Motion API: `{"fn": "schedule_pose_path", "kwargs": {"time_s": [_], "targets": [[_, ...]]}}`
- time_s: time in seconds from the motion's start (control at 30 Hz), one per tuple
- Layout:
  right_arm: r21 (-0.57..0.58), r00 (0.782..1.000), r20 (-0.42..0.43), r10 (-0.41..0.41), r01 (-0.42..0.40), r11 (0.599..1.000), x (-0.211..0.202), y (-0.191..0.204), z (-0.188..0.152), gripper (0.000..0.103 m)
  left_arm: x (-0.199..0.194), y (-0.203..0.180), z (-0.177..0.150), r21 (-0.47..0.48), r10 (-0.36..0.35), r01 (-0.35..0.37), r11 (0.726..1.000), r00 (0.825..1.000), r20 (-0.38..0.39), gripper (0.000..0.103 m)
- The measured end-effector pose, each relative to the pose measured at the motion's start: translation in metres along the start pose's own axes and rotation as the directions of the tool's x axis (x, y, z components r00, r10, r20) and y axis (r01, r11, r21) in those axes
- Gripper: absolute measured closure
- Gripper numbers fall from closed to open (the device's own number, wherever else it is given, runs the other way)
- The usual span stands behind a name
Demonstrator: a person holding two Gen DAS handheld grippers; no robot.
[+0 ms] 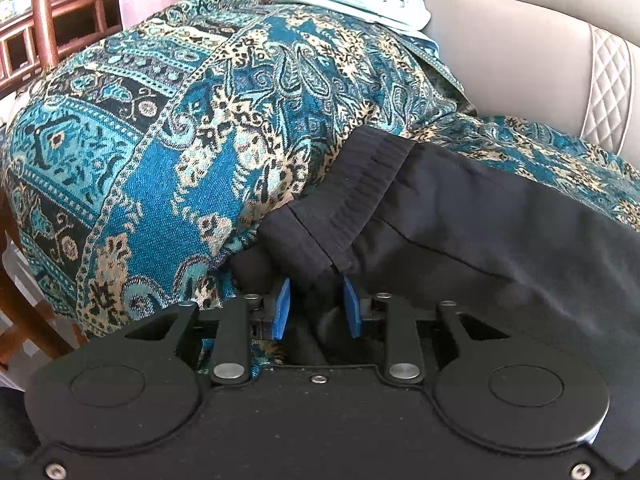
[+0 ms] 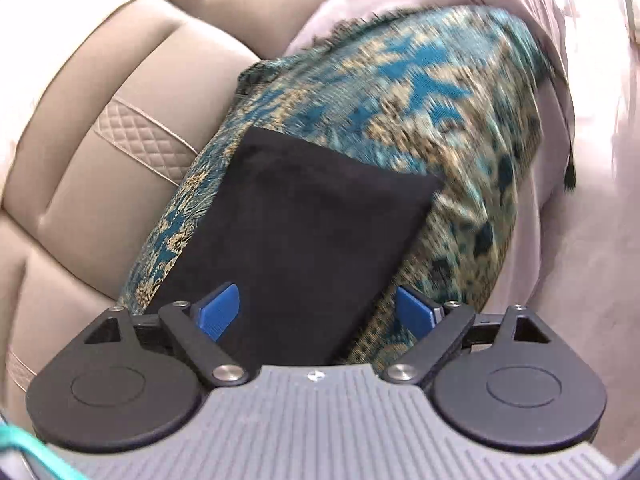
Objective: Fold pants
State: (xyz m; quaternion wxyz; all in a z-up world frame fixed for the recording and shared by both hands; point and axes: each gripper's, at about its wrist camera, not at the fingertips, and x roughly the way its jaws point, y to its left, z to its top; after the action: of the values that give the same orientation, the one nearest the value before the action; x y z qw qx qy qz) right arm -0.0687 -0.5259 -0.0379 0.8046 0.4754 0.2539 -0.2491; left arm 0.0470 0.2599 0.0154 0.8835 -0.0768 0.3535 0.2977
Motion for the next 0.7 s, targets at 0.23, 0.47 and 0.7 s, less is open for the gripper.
{"fn": "schedule_pose_path", "kwargs": {"time_s": [0.23,0.47,0.7], "targets": [[0.008,0.989,0.012,0.145,-0.145,0.989,0.0,0.002,-0.007,0.013,0.0,-0.003,0.002,-0.012,0.016,-0.016,1.0,1.0,-0.015,0.074],[0.005,0.971,0.18,0.157,-0.16,0.987,0.007,0.003,-0.016,0.009,0.002,-0.003,0.005,-0.026,0.019,-0.02,0.999,0.999,-0.033,0.073],[-0.006,0.947,0.292,0.13,-0.134,0.991,0.021,0.003,-0.002,0.017,0.002,-0.001,0.007,-0.041,0.017,-0.019,0.999,0.999,-0.045,0.073]]}}
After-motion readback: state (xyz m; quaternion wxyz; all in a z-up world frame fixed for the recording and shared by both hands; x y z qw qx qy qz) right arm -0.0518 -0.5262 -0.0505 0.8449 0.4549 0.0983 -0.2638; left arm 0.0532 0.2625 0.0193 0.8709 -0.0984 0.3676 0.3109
